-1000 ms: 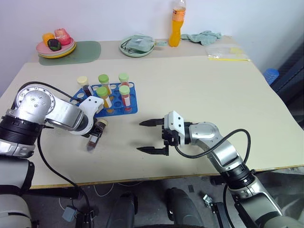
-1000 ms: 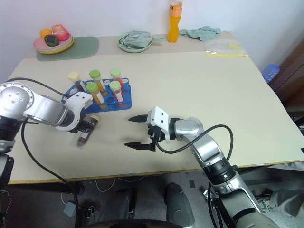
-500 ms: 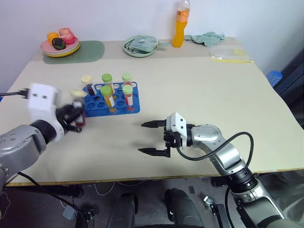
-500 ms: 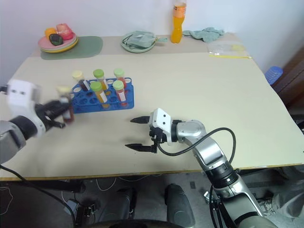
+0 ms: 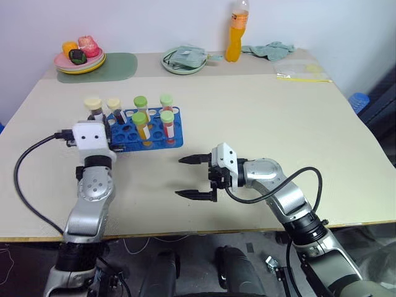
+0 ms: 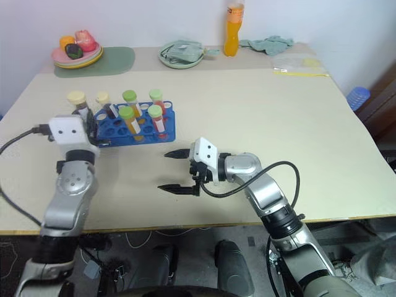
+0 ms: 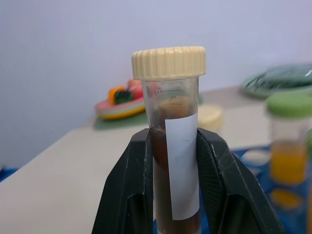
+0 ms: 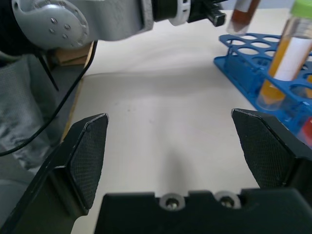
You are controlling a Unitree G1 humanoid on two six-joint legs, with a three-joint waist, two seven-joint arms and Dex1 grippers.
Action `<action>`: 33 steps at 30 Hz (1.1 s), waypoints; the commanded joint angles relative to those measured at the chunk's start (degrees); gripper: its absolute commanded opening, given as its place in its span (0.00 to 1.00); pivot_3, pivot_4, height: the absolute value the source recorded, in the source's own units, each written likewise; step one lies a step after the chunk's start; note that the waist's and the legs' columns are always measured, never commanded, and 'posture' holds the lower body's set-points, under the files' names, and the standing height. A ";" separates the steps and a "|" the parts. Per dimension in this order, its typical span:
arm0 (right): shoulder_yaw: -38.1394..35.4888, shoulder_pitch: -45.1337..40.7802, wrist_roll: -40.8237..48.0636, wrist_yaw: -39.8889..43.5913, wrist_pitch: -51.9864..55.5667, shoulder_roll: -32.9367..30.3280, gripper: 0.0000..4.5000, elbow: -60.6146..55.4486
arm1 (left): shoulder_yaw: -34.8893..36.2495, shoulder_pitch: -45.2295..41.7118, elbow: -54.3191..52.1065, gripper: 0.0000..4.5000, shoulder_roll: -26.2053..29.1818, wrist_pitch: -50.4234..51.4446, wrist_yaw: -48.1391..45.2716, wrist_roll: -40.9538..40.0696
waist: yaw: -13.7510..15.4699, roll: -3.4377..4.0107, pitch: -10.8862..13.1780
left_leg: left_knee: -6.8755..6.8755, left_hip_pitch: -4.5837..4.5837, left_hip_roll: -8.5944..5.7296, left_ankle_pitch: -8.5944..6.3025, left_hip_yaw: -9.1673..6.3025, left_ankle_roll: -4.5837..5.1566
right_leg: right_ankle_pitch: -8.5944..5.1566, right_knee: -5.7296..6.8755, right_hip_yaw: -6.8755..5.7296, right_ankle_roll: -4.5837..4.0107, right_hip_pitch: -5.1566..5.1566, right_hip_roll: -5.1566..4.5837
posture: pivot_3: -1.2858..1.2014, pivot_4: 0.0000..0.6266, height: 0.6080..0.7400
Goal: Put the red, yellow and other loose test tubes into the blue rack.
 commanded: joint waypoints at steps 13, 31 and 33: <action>-1.22 0.40 0.40 -3.63 -0.17 0.10 1.00 -2.90 | 4.85 -2.80 5.33 0.16 -7.44 -2.31 -7.84 -0.49 | 0.20 0.00 0.00 | 0.05 0.00 -0.01 0.00 -0.02 0.00 | 0.00 0.03 0.00 0.01 0.01 0.00 | 0.52 0.24 1.00; -6.86 -0.74 4.73 -0.22 2.04 -5.40 1.00 -4.35 | 16.12 17.59 -18.60 0.67 -3.66 4.31 -20.08 -12.43 | -0.16 0.02 0.01 | 0.00 0.00 0.04 -0.01 -0.02 0.02 | -0.01 0.00 0.01 0.00 0.00 0.02 | 0.52 0.24 1.00; -9.47 -0.49 5.98 0.63 3.38 -8.06 1.00 -4.16 | 19.85 25.46 -22.05 0.67 0.19 6.59 -25.31 -15.13 | -0.05 0.05 0.03 | 0.00 0.01 0.04 -0.02 -0.01 0.03 | -0.02 0.00 0.01 -0.02 0.02 0.01 | 0.52 0.24 1.00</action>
